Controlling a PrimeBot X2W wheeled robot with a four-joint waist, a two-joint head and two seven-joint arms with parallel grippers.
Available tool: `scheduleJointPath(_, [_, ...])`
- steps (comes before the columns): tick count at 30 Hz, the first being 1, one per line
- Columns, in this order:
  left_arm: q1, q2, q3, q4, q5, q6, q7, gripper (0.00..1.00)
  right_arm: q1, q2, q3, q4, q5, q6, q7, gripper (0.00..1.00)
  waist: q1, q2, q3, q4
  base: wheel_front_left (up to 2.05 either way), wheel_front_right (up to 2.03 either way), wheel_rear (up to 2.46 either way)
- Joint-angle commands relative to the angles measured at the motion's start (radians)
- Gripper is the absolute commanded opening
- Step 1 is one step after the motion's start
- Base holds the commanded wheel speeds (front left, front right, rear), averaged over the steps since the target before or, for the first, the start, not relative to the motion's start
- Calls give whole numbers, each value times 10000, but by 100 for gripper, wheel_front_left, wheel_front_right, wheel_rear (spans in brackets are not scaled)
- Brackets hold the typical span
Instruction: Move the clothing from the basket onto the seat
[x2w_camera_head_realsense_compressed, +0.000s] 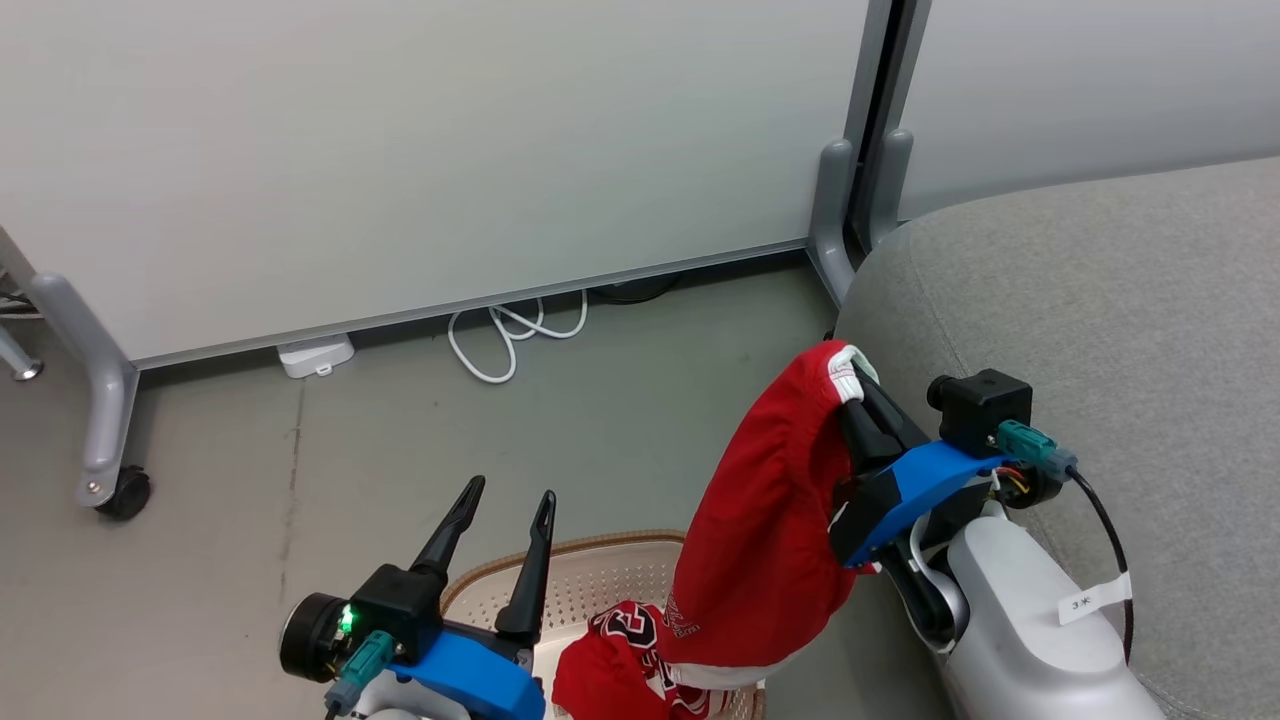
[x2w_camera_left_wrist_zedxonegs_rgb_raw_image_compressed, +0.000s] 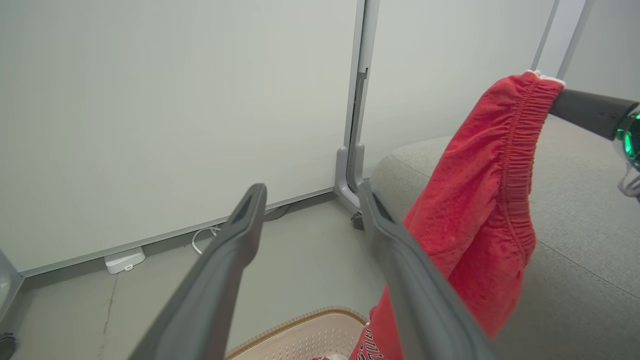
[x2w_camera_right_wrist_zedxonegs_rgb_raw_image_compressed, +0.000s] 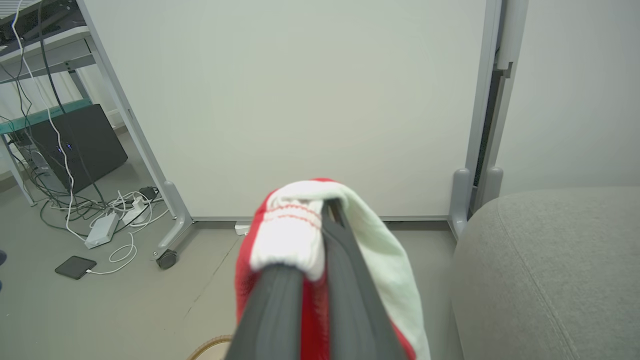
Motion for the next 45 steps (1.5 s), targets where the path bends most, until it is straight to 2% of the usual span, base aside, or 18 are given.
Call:
scheduleJointPath(1, [-21,-5,61,6,41,-72,-27,100,70,-27,2,-60,-78,1,-55,0,0,-1,5,-79,0,0,0])
scheduleJointPath(9, [-140,-63,-27,-120,79,-88,-27,100,-43,-27,-32,-348,-72,1,-55,0,0,-1,194,-930,0,0,0])
scheduleJointPath(21, [-497,193,-281,-241,-129,-91,-27,100,-36,-22,-179,-632,-75,1,-53,0,0,-1,563,-2763,0,0,0])
scheduleJointPath(29, [-585,226,-355,-302,25,-92,-27,100,2,-19,-336,-766,83,1,-55,0,0,-1,798,-3756,0,0,0])
scheduleJointPath(37, [-689,325,-463,-297,-23,-92,-27,100,56,-19,-314,-842,171,1,-53,0,0,-1,933,-4368,0,0,0])
scheduleJointPath(45, [-687,321,-535,-271,-89,-93,-27,100,153,-19,-271,-856,198,1,-53,0,0,-1,930,-4551,0,0,0])
